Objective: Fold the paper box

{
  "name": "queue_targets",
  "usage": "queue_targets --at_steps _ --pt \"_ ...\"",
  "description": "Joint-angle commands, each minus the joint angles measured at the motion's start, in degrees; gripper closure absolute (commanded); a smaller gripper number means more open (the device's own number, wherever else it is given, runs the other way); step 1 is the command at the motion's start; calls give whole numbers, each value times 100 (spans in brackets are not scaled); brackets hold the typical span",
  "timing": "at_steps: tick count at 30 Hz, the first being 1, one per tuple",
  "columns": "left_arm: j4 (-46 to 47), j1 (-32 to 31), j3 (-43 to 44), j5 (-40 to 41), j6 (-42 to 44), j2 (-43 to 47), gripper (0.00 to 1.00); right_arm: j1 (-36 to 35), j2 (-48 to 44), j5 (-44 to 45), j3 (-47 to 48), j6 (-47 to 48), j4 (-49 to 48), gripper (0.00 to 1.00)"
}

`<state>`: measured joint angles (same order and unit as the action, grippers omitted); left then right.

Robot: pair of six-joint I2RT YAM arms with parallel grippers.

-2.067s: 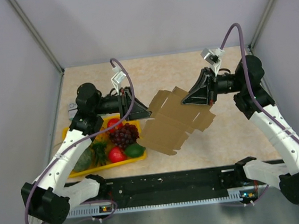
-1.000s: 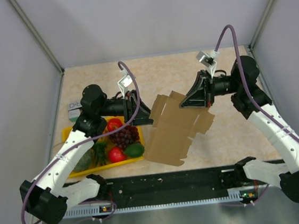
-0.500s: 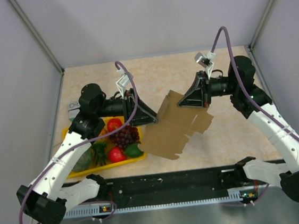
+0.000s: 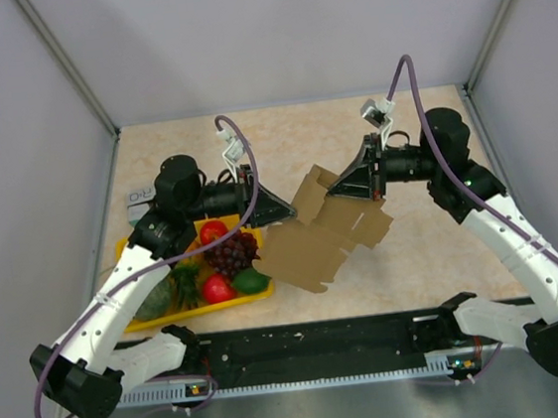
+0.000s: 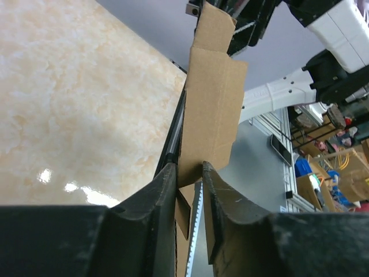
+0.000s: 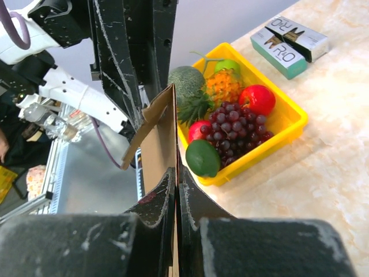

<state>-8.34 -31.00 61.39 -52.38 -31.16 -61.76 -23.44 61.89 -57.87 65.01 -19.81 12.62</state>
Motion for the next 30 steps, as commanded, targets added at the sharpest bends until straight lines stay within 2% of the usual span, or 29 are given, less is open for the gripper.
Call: queue_targets --at_steps 1,3,5,6,7,10,12,15,19,22,23,26,27,30 --pt "235 -55 58 290 -22 -55 76 -134 -159 662 135 276 3 100" --pt "280 -64 49 316 -74 -135 83 -126 -194 768 117 294 38 100" --pt "350 -81 14 342 -75 -152 82 -126 -256 881 73 390 73 100" --pt "333 -81 5 325 -23 -135 79 -126 -265 908 73 417 169 100" --pt "298 -73 5 342 4 -117 70 -126 -291 935 82 513 231 100" --pt "359 50 -170 221 -92 67 51 -134 -344 804 64 619 354 100" --pt "682 322 -328 45 -424 286 46 -108 -414 584 38 672 390 100" --pt "1053 779 -689 -307 -785 524 45 23 -519 40 -50 689 329 100" --pt "1008 1026 -987 -377 -734 551 48 138 -581 -497 -68 698 258 100" --pt "1998 1000 -1347 -843 -1207 533 45 287 -468 -682 -15 541 241 100" --pt "2003 974 -1383 -888 -1226 585 45 331 -441 -682 -6 470 197 100" --pt "1329 834 -1314 -590 -499 901 44 446 -300 -629 55 31 74 100" --pt "1326 789 -1322 -546 -331 972 44 446 -274 -629 73 -66 4 100" --pt "1800 579 -1462 -642 -522 1157 38 446 -204 -585 117 -382 -163 100"
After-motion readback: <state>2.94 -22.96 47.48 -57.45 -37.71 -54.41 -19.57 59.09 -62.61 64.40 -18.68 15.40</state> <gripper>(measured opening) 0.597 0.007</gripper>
